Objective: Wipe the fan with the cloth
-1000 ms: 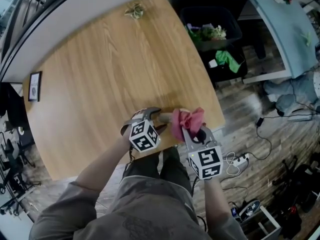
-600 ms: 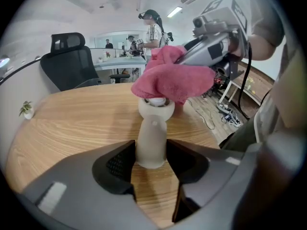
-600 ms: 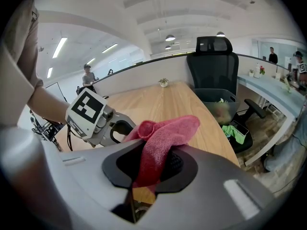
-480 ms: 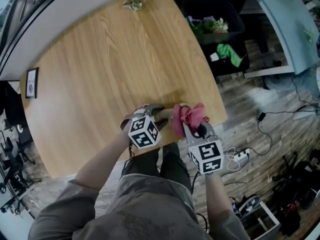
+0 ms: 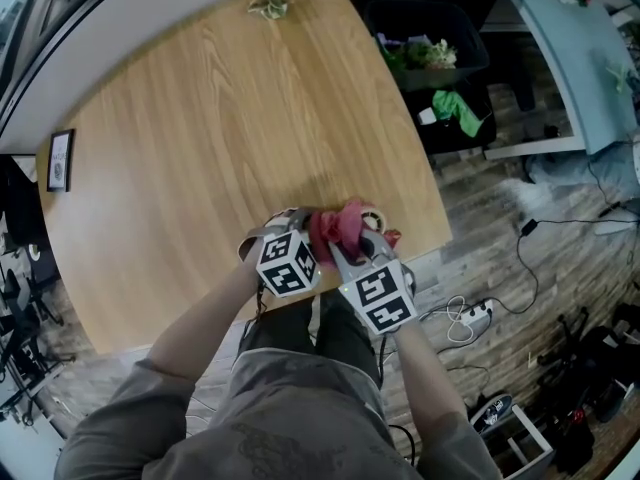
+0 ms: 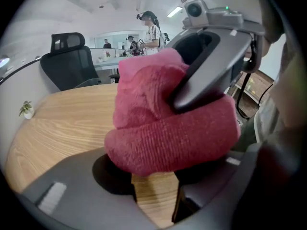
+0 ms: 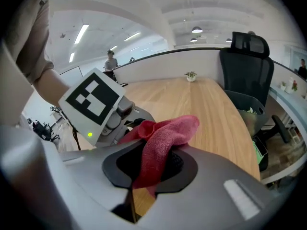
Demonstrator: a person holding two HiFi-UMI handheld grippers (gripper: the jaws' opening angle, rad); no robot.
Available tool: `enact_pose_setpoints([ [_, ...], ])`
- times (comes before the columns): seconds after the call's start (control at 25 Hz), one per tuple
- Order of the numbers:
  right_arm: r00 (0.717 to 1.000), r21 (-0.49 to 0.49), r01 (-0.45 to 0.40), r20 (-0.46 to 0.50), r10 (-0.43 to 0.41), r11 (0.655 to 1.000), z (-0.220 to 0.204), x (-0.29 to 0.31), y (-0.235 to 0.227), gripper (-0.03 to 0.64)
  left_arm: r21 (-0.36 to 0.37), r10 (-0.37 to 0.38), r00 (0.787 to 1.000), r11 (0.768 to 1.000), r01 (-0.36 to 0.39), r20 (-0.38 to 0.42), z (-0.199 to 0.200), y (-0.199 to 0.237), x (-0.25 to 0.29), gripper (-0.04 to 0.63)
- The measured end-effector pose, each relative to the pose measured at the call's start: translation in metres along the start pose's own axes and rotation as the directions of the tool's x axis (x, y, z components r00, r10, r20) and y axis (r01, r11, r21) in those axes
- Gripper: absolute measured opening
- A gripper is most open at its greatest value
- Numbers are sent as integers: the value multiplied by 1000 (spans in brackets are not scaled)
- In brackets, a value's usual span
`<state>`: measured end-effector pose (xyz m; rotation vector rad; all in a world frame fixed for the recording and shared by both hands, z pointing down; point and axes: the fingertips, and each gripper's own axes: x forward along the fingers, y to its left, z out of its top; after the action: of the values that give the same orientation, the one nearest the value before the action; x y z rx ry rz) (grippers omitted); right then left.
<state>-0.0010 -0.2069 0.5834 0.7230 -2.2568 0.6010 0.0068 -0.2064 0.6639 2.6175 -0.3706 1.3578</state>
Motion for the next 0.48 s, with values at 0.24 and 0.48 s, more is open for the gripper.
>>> enact_pose_setpoints([
  [0.24, 999, -1, -19, -43, 19, 1000, -1, 26, 1, 61, -9, 5, 1000, 1000, -5, 3, 0, 0, -1, 201],
  [0.48, 991, -73, 66, -110, -74, 995, -9, 23, -12, 61, -4, 2, 1000, 1000, -2, 5, -1, 1, 0, 199],
])
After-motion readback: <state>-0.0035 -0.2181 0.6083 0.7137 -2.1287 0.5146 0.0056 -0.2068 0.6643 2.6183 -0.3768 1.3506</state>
